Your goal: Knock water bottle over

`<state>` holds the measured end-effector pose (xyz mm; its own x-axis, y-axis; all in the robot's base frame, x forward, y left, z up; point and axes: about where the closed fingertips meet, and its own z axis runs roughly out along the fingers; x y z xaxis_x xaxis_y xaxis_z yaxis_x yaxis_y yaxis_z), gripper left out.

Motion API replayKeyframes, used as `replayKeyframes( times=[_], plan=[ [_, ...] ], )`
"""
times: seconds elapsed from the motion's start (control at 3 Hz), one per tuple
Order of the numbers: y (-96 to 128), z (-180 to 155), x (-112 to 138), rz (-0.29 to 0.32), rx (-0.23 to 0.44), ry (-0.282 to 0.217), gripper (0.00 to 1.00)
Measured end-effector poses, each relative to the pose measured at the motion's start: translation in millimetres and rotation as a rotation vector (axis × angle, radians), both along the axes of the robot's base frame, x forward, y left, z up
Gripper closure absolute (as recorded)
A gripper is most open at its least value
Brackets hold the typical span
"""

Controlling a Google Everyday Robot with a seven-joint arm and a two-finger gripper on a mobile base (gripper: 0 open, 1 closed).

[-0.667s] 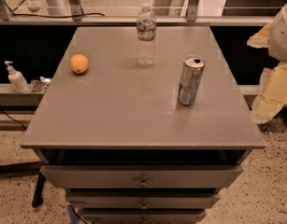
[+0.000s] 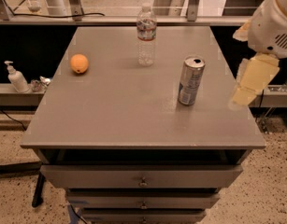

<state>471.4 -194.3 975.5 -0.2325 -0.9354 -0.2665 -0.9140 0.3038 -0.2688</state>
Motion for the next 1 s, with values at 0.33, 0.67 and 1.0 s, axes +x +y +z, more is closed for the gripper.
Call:
replayKeyframes(
  times=[0.33,0.67,1.0],
  plan=[
    [16,2,39,-0.044,0.088,-0.016,0.00],
    [44,8,80,-0.081,0.218,-0.033,0.00],
    [72,12,121,-0.112,0.362,-0.057,0.00]
  ],
)
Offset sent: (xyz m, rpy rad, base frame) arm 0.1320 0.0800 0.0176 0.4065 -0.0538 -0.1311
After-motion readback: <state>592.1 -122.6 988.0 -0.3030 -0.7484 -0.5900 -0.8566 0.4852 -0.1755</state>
